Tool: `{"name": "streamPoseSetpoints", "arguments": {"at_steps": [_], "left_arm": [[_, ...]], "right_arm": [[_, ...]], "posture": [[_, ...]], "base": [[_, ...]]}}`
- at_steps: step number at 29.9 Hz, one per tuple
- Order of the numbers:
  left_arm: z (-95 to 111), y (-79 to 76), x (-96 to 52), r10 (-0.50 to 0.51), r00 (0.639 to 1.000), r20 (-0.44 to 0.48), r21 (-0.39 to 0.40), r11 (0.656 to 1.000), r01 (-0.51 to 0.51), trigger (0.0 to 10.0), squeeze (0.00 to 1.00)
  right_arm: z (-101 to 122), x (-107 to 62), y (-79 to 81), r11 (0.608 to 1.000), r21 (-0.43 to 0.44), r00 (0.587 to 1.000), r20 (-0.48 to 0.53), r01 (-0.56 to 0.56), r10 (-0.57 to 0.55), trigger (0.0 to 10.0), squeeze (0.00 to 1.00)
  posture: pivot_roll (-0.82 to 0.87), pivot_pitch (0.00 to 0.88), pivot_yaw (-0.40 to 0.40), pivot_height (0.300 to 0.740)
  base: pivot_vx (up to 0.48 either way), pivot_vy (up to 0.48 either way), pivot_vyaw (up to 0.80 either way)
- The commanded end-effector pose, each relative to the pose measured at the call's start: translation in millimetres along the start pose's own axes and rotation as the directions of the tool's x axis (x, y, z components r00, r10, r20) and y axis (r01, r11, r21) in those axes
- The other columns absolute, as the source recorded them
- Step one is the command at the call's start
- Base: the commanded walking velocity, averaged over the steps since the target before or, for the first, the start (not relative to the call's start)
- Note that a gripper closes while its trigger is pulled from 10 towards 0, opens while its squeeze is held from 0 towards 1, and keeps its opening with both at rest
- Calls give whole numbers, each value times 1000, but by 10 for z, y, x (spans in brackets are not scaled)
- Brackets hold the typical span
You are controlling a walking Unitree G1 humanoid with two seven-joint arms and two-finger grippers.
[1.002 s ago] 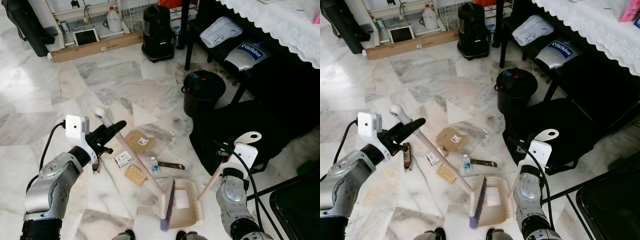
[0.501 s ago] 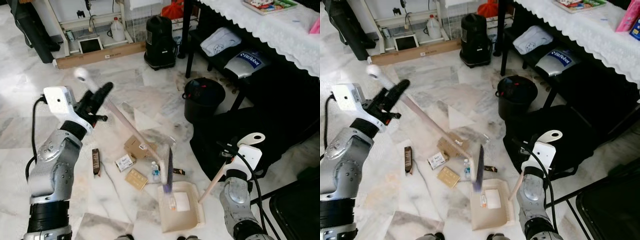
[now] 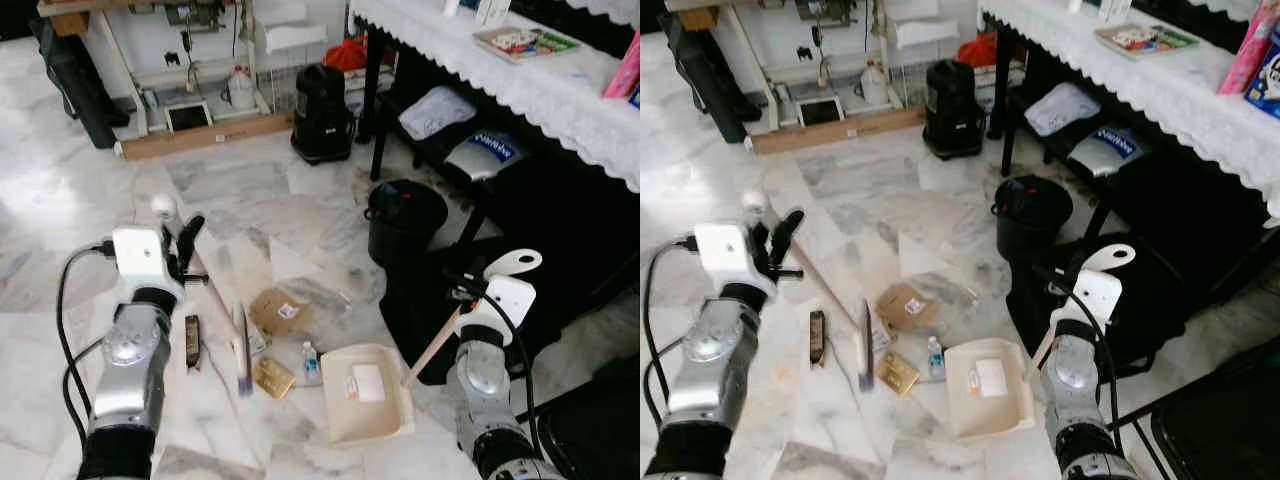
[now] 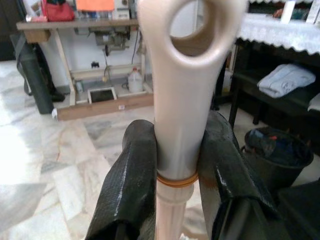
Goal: Sweep floor
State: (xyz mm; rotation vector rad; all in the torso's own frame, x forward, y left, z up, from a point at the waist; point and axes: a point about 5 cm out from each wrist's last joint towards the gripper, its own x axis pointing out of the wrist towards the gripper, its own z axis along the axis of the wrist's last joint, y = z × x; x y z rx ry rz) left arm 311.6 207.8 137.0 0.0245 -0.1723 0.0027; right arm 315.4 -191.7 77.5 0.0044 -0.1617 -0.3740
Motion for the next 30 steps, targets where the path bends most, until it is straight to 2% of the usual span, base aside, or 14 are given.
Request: {"name": "streamPoseSetpoints", "arguments": {"at_steps": [1,4,9,14,15,20,21,25,30], "left_arm": [[86,-4,21,1,998,61,19,1000,-2,10000,0],[-102,55,3,38,999,7,24,999,-38,10000,0],[-239,169,16,74,997,-23,45,996,-73,10000,0],[-258,218,-12,68,997,-22,62,996,-67,10000,0],[-267,250,-68,60,998,-23,80,995,-58,10000,0],[-265,345,-165,85,996,-2,116,990,-85,10000,0],[-269,374,-220,92,996,12,147,985,-93,10000,0],[-268,387,-291,111,993,39,151,982,-116,10000,0],[-325,233,-387,118,992,51,136,983,-124,10000,0]], "right_arm": [[91,74,-4,1000,13,999,32,5,-5,10000,0],[159,138,34,1000,21,999,51,-12,11,10000,0],[209,184,104,999,48,998,56,-26,24,10000,0],[202,180,98,998,49,998,55,-37,34,10000,0],[184,168,89,998,44,998,49,-43,41,10000,0],[174,157,100,997,36,996,45,-75,73,10000,0],[165,137,99,995,31,994,48,-96,95,10000,0],[146,103,67,994,26,993,48,-108,107,10000,0],[126,37,-29,993,42,993,44,-113,111,10000,0]], "posture": [[-18,0,-7,740],[-25,0,7,740],[-39,0,29,740],[-32,0,32,740],[-15,0,21,740],[1,0,7,740],[0,0,-3,740],[-7,0,-19,740],[-12,0,-51,740]], "base": [[0,0,0],[0,0,0],[0,0,0],[0,0,0],[0,0,0],[0,0,0],[0,0,0],[0,0,0],[0,0,0]]}}
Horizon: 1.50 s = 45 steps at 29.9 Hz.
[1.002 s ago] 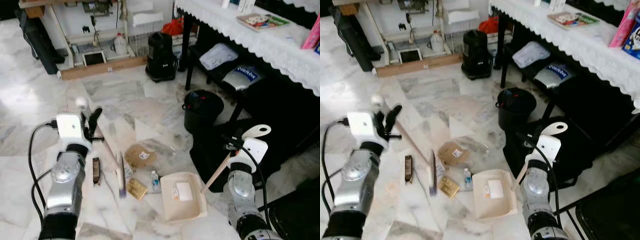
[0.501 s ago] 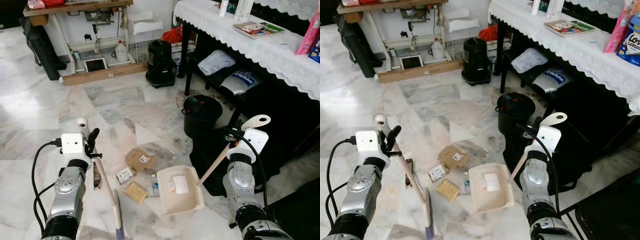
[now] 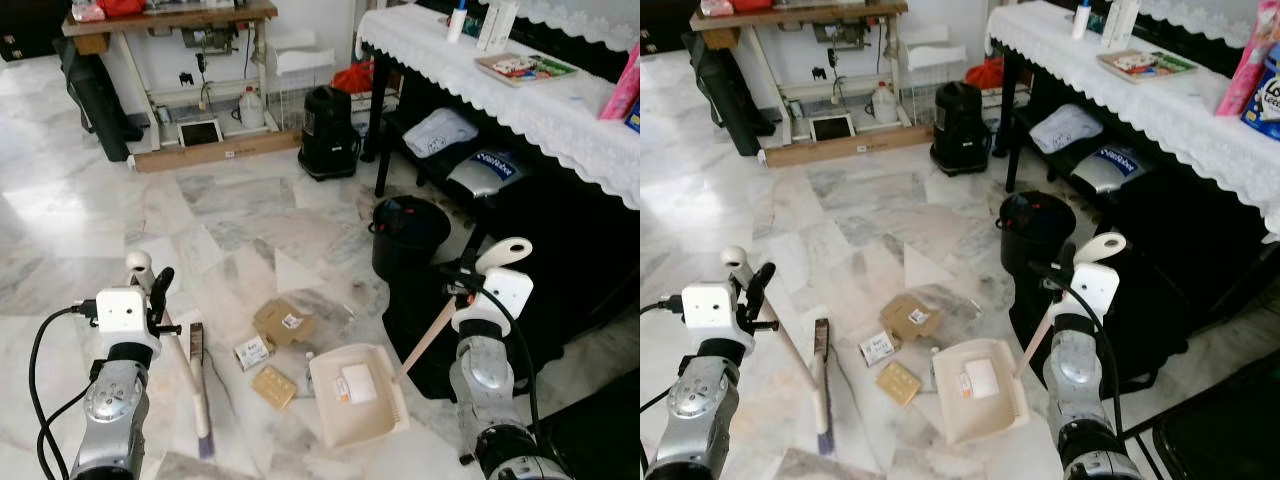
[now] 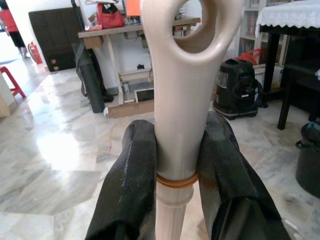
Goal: Sweep floor
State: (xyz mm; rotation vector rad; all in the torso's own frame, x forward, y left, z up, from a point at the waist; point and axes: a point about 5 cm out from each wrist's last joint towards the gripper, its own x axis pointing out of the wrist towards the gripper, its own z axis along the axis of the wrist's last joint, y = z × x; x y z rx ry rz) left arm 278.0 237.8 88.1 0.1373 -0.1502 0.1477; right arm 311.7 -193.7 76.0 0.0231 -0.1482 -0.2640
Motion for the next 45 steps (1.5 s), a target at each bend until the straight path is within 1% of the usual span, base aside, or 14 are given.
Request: {"name": "streamPoseSetpoints", "arguments": {"at_steps": [1,3,8,11,16,19,21,23,25,27,29,33,38,45], "left_arm": [[115,-59,17,-1,998,70,2,1000,1,10000,0],[115,-60,18,11,997,71,-6,1000,-10,10000,0],[115,20,-9,26,997,67,5,1000,-26,10000,0],[136,79,-38,35,997,71,7,999,-35,10000,0],[126,155,-140,66,996,63,7,998,-67,10000,0],[126,127,-161,62,996,61,7,998,-63,10000,0],[126,92,-165,50,997,55,4,999,-50,10000,0],[127,82,-165,45,998,53,4,999,-46,10000,0],[134,39,-156,28,998,48,2,1000,-28,10000,0],[155,3,-88,5,999,54,0,1000,-5,10000,0],[166,-23,-33,-5,998,55,-5,1000,5,10000,0],[170,-67,12,-14,998,56,-13,1000,14,10000,0],[179,-163,78,-36,998,55,-39,999,38,10000,0],[183,-266,165,-63,997,52,-56,996,66,10000,0]], "right_arm": [[146,55,-3,1000,18,998,66,-9,7,10000,0],[158,39,-4,1000,19,997,73,-13,11,10000,0],[146,-34,9,1000,30,998,70,-8,5,10000,0],[133,-48,57,999,34,998,58,-18,16,10000,0],[146,-66,167,997,31,996,48,-75,74,10000,0],[160,-60,183,997,37,996,46,-75,73,10000,0],[168,-40,182,997,37,997,47,-69,67,10000,0],[172,-38,171,997,36,997,50,-64,62,10000,0],[181,-34,119,998,35,998,54,-42,40,10000,0],[162,-54,50,999,33,999,46,0,-1,10000,0],[167,-62,30,999,37,999,47,13,-14,10000,0],[182,-66,25,999,36,999,52,10,-12,10000,0],[190,-88,-54,999,22,998,54,26,-27,10000,0],[196,-101,-70,999,21,998,53,39,-40,10000,0]], "posture": [[-14,0,-52,740],[-27,0,-49,740],[-16,0,-45,740],[22,0,-58,740],[51,0,-75,740],[63,0,-68,740],[58,0,-49,740],[49,0,-35,740],[47,0,-23,740],[27,0,-8,740],[7,0,-5,740],[-9,0,-7,740],[-46,0,6,740],[-65,0,20,740]], "base": [[0,0,0],[0,0,0],[0,0,0],[0,0,0],[0,0,0],[0,0,0],[0,0,0],[0,0,0],[0,0,0],[0,0,0],[0,0,0],[0,0,0],[0,0,0],[0,0,0]]}}
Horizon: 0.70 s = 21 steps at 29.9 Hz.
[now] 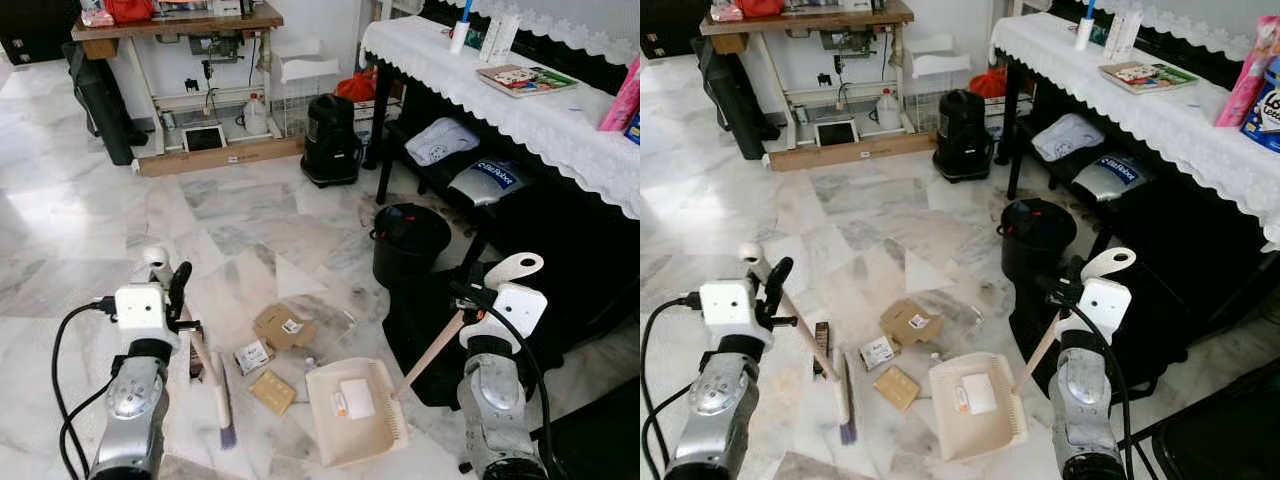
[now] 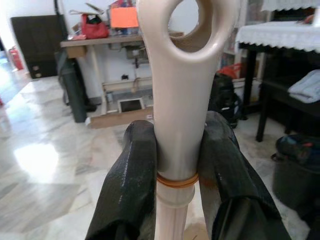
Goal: Sweep floor
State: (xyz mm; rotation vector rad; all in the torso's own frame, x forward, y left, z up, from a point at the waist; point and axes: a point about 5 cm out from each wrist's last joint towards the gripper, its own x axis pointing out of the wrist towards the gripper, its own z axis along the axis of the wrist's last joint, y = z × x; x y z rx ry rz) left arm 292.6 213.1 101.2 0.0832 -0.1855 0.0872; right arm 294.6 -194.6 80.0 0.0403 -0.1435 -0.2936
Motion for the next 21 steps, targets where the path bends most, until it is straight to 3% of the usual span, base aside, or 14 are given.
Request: {"name": "streamPoseSetpoints", "arguments": {"at_steps": [1,6,21], "left_arm": [[41,-25,45,-13,1000,16,1,1000,13,10000,0],[52,-16,46,-11,1000,20,0,1000,11,10000,0],[35,61,6,7,1000,9,16,1000,-7,10000,0]], "right_arm": [[130,53,-12,1000,6,998,59,7,-7,10000,0],[138,64,25,1000,1,998,62,2,-2,10000,0],[111,25,128,999,17,999,45,-28,27,10000,0]], "posture": [[-64,0,21,740],[-39,0,20,740],[-28,0,19,740]], "base": [[0,0,0],[0,0,263],[0,0,794]]}}
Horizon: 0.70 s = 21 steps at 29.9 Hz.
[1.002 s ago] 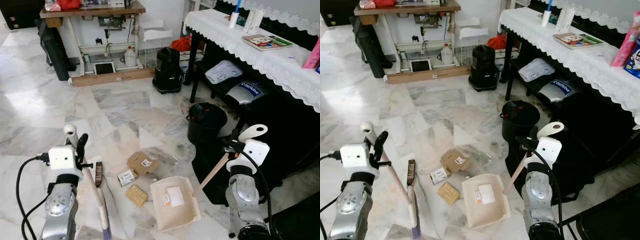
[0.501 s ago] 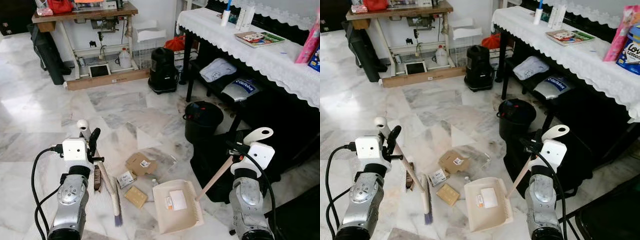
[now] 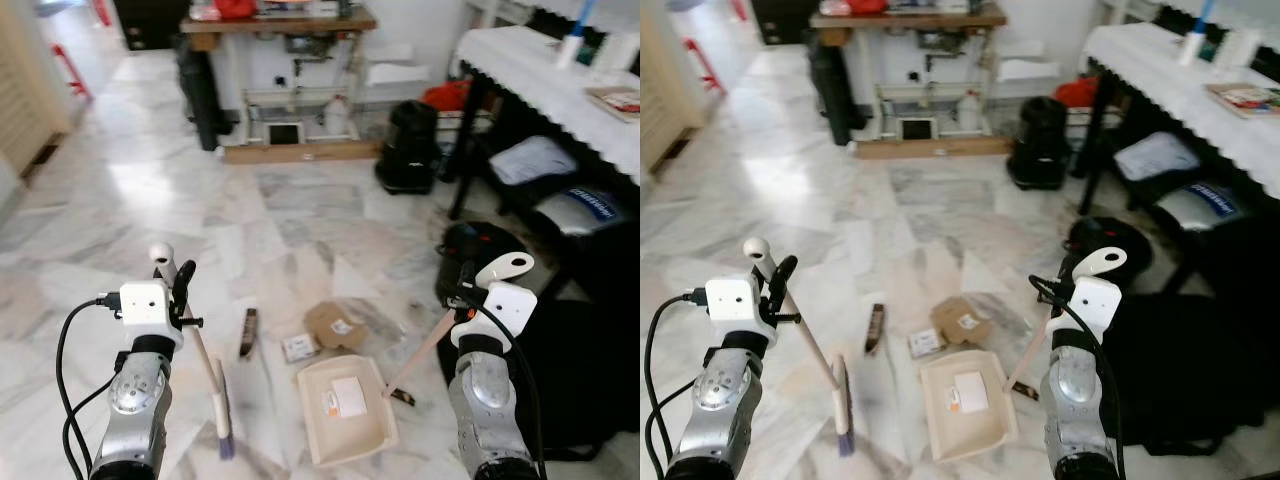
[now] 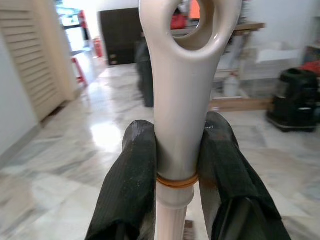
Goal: Sweep floor
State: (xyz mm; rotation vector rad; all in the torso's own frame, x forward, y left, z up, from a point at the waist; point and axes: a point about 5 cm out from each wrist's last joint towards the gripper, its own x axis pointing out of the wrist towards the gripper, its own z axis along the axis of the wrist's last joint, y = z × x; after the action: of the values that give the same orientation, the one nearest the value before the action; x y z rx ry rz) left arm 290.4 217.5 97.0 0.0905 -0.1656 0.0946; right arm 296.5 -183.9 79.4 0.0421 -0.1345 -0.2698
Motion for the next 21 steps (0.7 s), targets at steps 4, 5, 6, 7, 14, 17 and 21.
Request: {"name": "streamPoseSetpoints", "arguments": {"at_steps": [4,5,6,7,14,17,21], "left_arm": [[68,6,23,-8,1000,25,10,1000,8,10000,0],[67,3,21,-10,1000,25,10,1000,9,10000,0],[66,1,21,-11,1000,24,10,1000,11,10000,0],[64,0,20,-12,1000,23,10,1000,12,10000,0],[48,-4,11,-17,1000,17,14,1000,16,10000,0],[43,-6,6,-16,1000,15,15,1000,16,10000,0],[33,-18,-5,-20,1000,11,14,1000,20,10000,0]], "right_arm": [[118,28,38,1000,31,999,51,-2,1,10000,0],[119,27,41,999,37,999,50,1,-2,10000,0],[123,26,47,999,42,999,51,2,-4,10000,0],[126,25,55,999,50,999,52,2,-5,10000,0],[106,16,83,993,117,1000,21,20,-22,10000,0],[107,12,99,993,115,1000,21,10,-13,10000,0],[108,9,111,993,116,1000,18,3,-6,10000,0]], "posture": [[-29,0,22,740],[-30,0,23,740],[-31,0,24,740],[-32,0,25,740],[-33,0,21,740],[-33,0,17,740],[-38,0,14,740]], "base": [[0,0,794],[0,0,794],[0,0,794],[0,0,794],[0,0,794],[0,0,794],[0,0,794]]}}
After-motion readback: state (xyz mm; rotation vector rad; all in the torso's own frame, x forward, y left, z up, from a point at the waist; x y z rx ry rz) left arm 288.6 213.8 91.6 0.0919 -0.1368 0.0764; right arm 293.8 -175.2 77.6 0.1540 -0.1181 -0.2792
